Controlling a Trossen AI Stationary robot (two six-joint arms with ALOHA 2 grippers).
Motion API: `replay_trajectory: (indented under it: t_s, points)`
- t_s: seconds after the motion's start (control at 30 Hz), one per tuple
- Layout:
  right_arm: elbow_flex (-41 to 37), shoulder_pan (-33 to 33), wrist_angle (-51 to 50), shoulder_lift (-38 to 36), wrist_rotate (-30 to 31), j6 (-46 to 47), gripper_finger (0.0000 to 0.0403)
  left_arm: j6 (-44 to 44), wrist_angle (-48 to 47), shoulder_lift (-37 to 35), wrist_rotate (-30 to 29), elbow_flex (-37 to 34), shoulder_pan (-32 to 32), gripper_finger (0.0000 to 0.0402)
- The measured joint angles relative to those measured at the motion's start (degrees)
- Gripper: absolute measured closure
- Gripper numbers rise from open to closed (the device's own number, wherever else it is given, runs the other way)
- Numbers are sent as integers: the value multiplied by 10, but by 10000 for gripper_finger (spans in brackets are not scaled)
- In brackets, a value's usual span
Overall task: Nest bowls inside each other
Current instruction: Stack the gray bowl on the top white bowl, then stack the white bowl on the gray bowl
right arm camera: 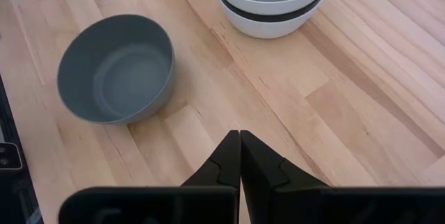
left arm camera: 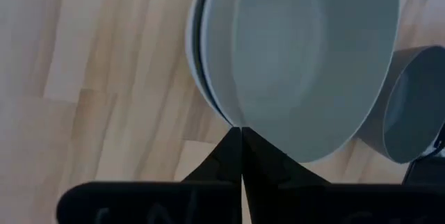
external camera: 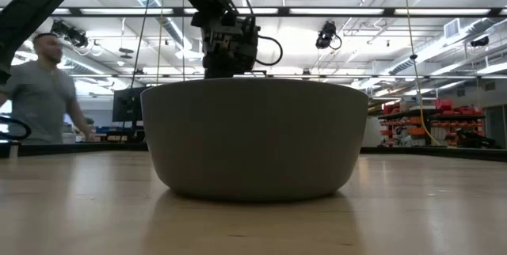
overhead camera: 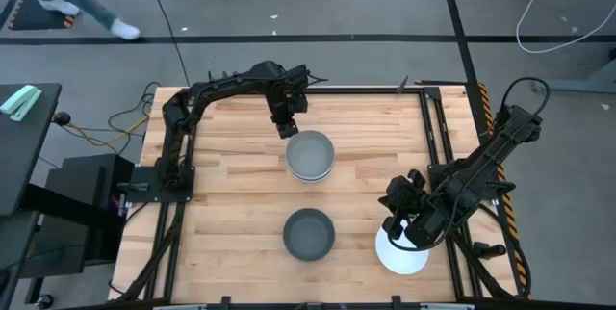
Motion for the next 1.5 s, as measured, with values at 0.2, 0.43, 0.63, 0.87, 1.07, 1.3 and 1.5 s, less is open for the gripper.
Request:
replay_trajectory:
  t_s: [0.2, 0.43, 0.63, 0.87, 1.07, 1.3, 1.5]
  points:
    - [0, 0, 0, 0, 0, 0, 392, -4, 30, 0, 9, 0, -6, 379]
    - [0, 0, 0, 0, 0, 0, 392, -16, 39, 11, 6, -1, -9, 376]
    - [0, 0, -1, 0, 0, 0, 392, -15, 48, 14, 4, 0, -8, 390]
    - [0, 0, 0, 0, 0, 0, 392, -16, -6, 10, 2, 9, -6, 380]
    - [0, 0, 0, 0, 0, 0, 392, -57, -71, -17, -4, 10, -21, 374]
    - [0, 1, 0, 0, -16, 24, 392, -69, -107, -50, -41, 8, -92, 388]
    - [0, 12, -1, 0, -43, 59, 392, -77, -117, -72, -94, 8, -171, 385]
